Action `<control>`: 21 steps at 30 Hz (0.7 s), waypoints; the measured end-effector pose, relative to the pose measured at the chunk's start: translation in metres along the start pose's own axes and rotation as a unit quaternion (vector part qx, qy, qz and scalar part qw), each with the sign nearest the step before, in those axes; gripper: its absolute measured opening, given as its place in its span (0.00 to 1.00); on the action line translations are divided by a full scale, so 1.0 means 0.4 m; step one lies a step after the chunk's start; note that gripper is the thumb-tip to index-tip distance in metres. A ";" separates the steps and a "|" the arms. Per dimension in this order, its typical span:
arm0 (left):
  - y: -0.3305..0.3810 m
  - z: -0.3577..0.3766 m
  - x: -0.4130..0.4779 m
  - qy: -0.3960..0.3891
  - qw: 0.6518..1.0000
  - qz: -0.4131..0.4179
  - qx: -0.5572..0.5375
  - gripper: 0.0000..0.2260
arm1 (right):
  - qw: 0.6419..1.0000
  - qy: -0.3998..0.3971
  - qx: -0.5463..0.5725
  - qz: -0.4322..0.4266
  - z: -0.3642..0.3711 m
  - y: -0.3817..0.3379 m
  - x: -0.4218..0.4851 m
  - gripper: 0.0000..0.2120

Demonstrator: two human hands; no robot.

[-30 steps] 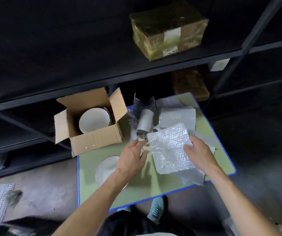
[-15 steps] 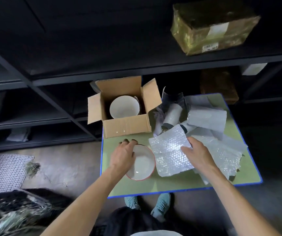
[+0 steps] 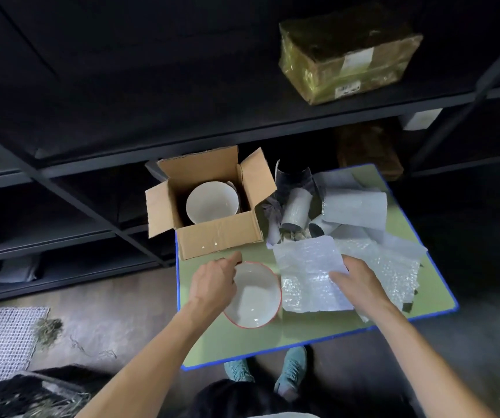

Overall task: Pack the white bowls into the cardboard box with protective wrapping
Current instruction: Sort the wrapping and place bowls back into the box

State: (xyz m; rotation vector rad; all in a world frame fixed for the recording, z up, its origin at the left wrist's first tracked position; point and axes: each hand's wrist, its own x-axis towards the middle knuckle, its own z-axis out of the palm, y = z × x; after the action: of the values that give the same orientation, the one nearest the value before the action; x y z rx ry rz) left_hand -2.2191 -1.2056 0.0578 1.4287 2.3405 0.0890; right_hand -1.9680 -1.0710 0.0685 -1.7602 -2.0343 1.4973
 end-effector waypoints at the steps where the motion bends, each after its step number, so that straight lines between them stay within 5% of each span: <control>1: 0.006 -0.008 -0.003 0.009 1.000 0.005 -0.021 0.11 | 1.000 0.002 -0.001 -0.001 -0.002 0.003 -0.002 0.08; 10: 0.122 -0.071 -0.012 0.002 0.974 0.039 -0.223 0.09 | 0.999 0.018 0.035 0.023 -0.015 -0.009 -0.025 0.09; 21: 0.178 -0.075 0.004 -0.030 0.960 0.034 -0.277 0.10 | 0.958 -0.059 0.279 0.027 0.007 -0.024 -0.055 0.18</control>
State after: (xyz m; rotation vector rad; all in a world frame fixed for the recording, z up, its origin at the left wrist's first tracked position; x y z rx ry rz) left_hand -2.1709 -1.1659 0.1031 1.2003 1.9898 0.6555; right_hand -1.9691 -1.0888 0.0847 -1.5278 -1.3989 1.9815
